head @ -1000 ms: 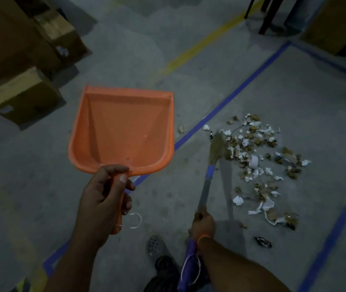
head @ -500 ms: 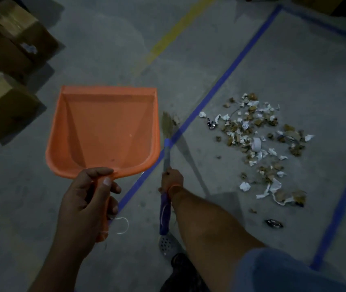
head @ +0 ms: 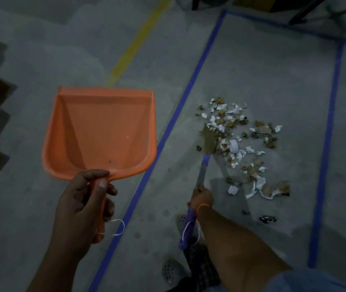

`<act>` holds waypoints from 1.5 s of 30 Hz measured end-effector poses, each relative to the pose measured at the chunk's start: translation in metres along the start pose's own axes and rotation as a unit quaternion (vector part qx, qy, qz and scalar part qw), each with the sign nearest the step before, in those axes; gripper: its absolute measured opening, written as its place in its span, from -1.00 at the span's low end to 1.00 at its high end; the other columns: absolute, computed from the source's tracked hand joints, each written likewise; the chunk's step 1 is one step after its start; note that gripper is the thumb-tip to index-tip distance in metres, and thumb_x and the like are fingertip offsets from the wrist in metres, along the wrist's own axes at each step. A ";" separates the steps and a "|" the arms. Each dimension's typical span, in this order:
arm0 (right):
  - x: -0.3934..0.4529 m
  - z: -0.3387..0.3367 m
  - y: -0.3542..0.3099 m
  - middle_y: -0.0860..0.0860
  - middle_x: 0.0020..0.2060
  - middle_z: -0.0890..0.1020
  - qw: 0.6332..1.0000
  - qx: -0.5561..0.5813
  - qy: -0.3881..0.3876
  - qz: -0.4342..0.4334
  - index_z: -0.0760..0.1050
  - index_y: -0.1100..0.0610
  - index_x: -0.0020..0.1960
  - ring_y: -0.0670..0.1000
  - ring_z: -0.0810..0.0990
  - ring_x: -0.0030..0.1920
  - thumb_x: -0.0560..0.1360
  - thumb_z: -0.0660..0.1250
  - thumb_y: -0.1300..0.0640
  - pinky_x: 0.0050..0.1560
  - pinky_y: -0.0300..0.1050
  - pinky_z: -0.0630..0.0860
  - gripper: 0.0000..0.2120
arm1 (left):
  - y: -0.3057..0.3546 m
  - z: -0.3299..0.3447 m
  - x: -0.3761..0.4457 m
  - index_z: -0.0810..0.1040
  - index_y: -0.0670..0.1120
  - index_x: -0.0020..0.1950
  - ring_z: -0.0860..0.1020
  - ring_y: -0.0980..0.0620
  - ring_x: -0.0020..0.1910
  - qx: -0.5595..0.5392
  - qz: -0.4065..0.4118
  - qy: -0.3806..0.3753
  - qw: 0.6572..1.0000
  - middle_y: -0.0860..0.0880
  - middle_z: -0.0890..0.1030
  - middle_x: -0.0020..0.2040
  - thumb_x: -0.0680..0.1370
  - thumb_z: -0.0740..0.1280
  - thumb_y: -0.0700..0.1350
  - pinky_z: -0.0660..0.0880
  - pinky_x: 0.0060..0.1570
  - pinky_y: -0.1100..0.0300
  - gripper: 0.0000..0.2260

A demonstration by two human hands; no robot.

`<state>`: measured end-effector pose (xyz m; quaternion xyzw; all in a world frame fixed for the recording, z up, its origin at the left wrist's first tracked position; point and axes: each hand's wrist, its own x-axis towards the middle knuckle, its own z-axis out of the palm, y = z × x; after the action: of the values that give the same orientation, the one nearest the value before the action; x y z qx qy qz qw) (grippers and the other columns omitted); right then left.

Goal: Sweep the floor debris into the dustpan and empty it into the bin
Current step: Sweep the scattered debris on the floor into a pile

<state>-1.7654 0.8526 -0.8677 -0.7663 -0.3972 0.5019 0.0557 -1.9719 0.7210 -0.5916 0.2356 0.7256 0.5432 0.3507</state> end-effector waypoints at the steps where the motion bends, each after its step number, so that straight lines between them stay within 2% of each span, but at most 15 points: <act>1: -0.001 -0.006 0.002 0.17 -0.22 0.63 1.000 0.002 0.012 0.001 0.55 0.21 0.18 0.08 0.57 -0.49 0.61 0.23 0.11 -0.50 -0.11 0.58 -0.75 | 0.004 0.005 0.005 0.54 -0.12 0.14 0.46 -0.05 -0.46 -0.003 0.003 -0.009 1.000 -0.14 0.60 -0.19 0.67 0.26 -0.22 0.41 -0.51 0.22 -0.90; 3: -0.005 -0.016 0.007 0.14 -0.26 0.61 1.000 0.017 0.015 -0.004 0.53 0.15 0.25 0.12 0.58 -0.46 0.61 0.23 0.08 -0.49 -0.05 0.60 -0.73 | 0.011 0.012 0.015 0.54 -0.15 0.15 0.45 -0.04 -0.47 -0.008 0.008 -0.032 0.999 -0.14 0.60 -0.19 0.67 0.26 -0.23 0.39 -0.54 0.24 -0.90; 7: -0.028 -0.033 0.018 0.13 -0.26 0.61 0.998 0.006 0.002 -0.055 0.45 0.07 0.38 0.03 0.56 -0.44 0.64 0.18 0.06 -0.57 -0.28 0.44 -0.67 | 0.021 0.023 0.029 0.54 -0.16 0.16 0.46 -0.04 -0.46 -0.004 0.018 -0.093 0.996 -0.14 0.60 -0.19 0.67 0.26 -0.23 0.41 -0.52 0.23 -0.89; 11: -0.051 -0.033 0.026 0.16 -0.28 0.63 0.995 0.094 -0.004 -0.044 0.37 0.00 0.45 0.06 0.55 -0.43 0.63 0.21 0.08 -0.50 -0.16 0.52 -0.61 | 0.027 0.029 0.042 0.53 -0.19 0.18 0.48 -0.05 -0.45 0.007 0.028 -0.156 0.987 -0.17 0.60 -0.18 0.67 0.26 -0.23 0.43 -0.51 0.22 -0.88; 13: -0.062 -0.030 0.027 0.17 -0.28 0.63 0.991 0.131 -0.005 -0.036 0.34 0.00 0.46 0.04 0.53 -0.43 0.63 0.21 0.08 -0.50 -0.17 0.51 -0.60 | 0.029 0.028 0.048 0.53 -0.19 0.19 0.48 -0.05 -0.45 0.014 0.034 -0.195 0.980 -0.18 0.61 -0.17 0.67 0.26 -0.22 0.43 -0.50 0.21 -0.88; 19: -0.097 -0.020 0.040 0.14 -0.34 0.57 0.966 0.244 0.085 -0.024 0.41 0.01 0.42 0.02 0.49 -0.49 0.62 0.22 0.12 -0.54 -0.22 0.47 -0.63 | 0.033 0.028 0.052 0.52 -0.21 0.19 0.49 -0.08 -0.44 0.045 0.061 -0.316 0.946 -0.15 0.62 -0.18 0.68 0.25 -0.23 0.44 -0.49 0.22 -0.87; 24: -0.100 -0.017 0.075 0.09 -0.37 0.60 0.932 0.318 0.172 0.032 0.37 0.01 0.45 0.05 0.52 -0.50 0.61 0.25 0.10 -0.48 -0.12 0.54 -0.59 | 0.024 0.033 0.047 0.53 -0.19 0.20 0.50 -0.05 -0.44 0.076 0.077 -0.377 0.920 -0.14 0.63 -0.17 0.68 0.26 -0.21 0.45 -0.49 0.23 -0.87; 29: -0.097 -0.030 0.111 0.13 -0.43 0.49 0.877 0.409 0.238 0.082 0.48 0.02 0.36 0.07 0.44 -0.54 0.55 0.33 0.14 -0.51 -0.13 0.45 -0.63 | 0.013 0.041 0.038 0.54 -0.18 0.18 0.50 -0.06 -0.45 0.093 0.082 -0.395 0.910 -0.16 0.63 -0.16 0.68 0.26 -0.21 0.41 -0.52 0.27 -0.88; 32: -0.089 -0.037 0.136 0.14 -0.43 0.49 0.852 0.433 0.273 0.108 0.51 0.06 0.33 0.06 0.44 -0.55 0.52 0.35 0.17 -0.52 -0.09 0.48 -0.62 | 0.007 0.049 0.040 0.55 -0.14 0.16 0.49 -0.06 -0.45 0.101 0.082 -0.403 0.906 -0.13 0.63 -0.18 0.68 0.26 -0.21 0.39 -0.54 0.30 -0.89; 35: -0.074 -0.045 0.160 0.14 -0.43 0.51 0.826 0.454 0.305 0.139 0.51 0.07 0.33 0.06 0.44 -0.57 0.53 0.35 0.21 -0.50 -0.09 0.52 -0.63 | 0.001 0.061 0.046 0.57 -0.09 0.13 0.48 -0.05 -0.46 0.107 0.087 -0.413 0.900 -0.13 0.63 -0.18 0.68 0.26 -0.20 0.34 -0.55 0.25 -0.89; 38: -0.062 -0.051 0.171 0.11 -0.47 0.49 0.811 0.463 0.321 0.159 0.56 0.13 0.25 0.04 0.41 -0.62 0.54 0.34 0.23 -0.53 -0.15 0.47 -0.71 | -0.001 0.066 0.052 0.58 -0.04 0.10 0.49 -0.04 -0.46 0.109 0.091 -0.417 0.898 -0.13 0.63 -0.17 0.68 0.26 -0.18 0.22 -0.59 0.08 -0.88; 39: -0.054 -0.051 0.175 0.11 -0.48 0.49 0.808 0.466 0.320 0.166 0.58 0.16 0.22 0.04 0.41 -0.64 0.53 0.34 0.23 -0.54 -0.16 0.46 -0.74 | -0.002 0.071 0.054 0.58 -0.02 0.10 0.48 -0.04 -0.46 0.111 0.096 -0.422 0.895 -0.13 0.63 -0.18 0.68 0.25 -0.19 0.23 -0.58 0.07 -0.87; 42: -0.039 -0.049 0.174 0.16 -0.43 0.50 0.813 0.469 0.293 0.182 0.58 0.18 -0.03 0.03 0.41 -0.67 0.52 0.35 0.24 -0.49 -0.13 0.49 -0.94 | -0.002 0.083 0.059 0.58 -0.03 0.10 0.48 -0.05 -0.47 0.115 0.108 -0.435 0.887 -0.13 0.63 -0.19 0.68 0.25 -0.20 0.38 -0.50 0.22 -0.86; 45: -0.026 -0.051 0.162 0.15 -0.46 0.50 0.839 0.457 0.245 0.168 0.55 0.22 -0.10 0.04 0.44 -0.66 0.52 0.34 0.26 -0.51 -0.18 0.46 -0.96 | -0.002 0.092 0.064 0.59 -0.04 0.11 0.49 -0.06 -0.45 0.124 0.110 -0.443 0.881 -0.15 0.63 -0.17 0.68 0.25 -0.18 0.42 -0.46 0.24 -0.87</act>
<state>-1.6394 0.7418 -0.9026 -0.8069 0.0387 0.4240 0.4095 -1.9421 0.8240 -0.6247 0.5716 0.5250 0.3229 0.5416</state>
